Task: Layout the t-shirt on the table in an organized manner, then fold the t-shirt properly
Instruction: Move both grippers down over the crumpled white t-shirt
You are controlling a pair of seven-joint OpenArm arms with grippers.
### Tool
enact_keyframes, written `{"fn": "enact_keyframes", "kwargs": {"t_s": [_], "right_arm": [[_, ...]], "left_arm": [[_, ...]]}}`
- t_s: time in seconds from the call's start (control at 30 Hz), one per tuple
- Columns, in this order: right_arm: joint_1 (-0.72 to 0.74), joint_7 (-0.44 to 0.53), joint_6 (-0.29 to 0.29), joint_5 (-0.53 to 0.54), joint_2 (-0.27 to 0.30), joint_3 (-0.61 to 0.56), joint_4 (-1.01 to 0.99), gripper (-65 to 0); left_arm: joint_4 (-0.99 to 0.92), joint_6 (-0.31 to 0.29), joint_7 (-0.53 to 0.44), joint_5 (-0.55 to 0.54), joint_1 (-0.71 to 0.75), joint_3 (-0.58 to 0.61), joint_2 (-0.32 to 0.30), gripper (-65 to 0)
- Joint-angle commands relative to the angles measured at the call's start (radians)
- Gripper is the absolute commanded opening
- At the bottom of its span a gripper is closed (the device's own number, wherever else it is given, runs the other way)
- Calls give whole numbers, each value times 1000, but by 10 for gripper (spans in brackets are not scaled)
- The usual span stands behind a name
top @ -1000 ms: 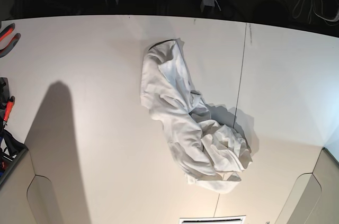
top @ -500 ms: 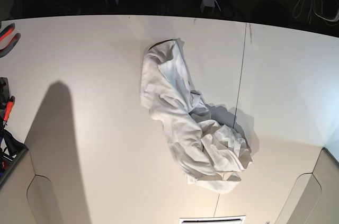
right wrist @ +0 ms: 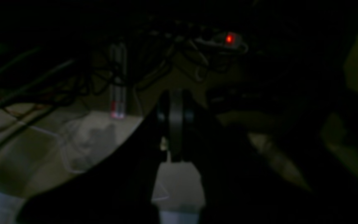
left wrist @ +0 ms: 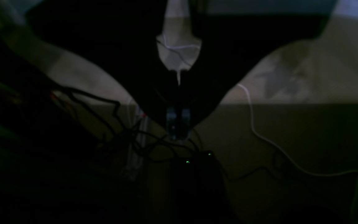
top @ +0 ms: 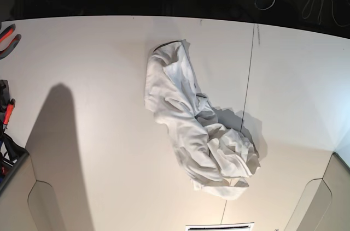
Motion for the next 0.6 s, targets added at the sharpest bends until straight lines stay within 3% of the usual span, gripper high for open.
{"fn": "enact_keyframes", "kwargs": {"t_s": [0.0,0.23,0.4,0.57], "right_arm": [[-39,17,8,3,20,2,58,-650],[-260,16,-4,-40,129,32,487,-650],[-402,15,-6,-56,178,114,816,-650],[-459,6,-6,-56,185,203,1077,-650]], "left_arm": [[56,-40,18,-19,46,-21,-25,-650],[447,-303,252,-181,265,-187,-140,-650],[718,-508,433,-372,387,-397,-193,-650],[925,-521,600,-628,421,-636,-195,-650]]}}
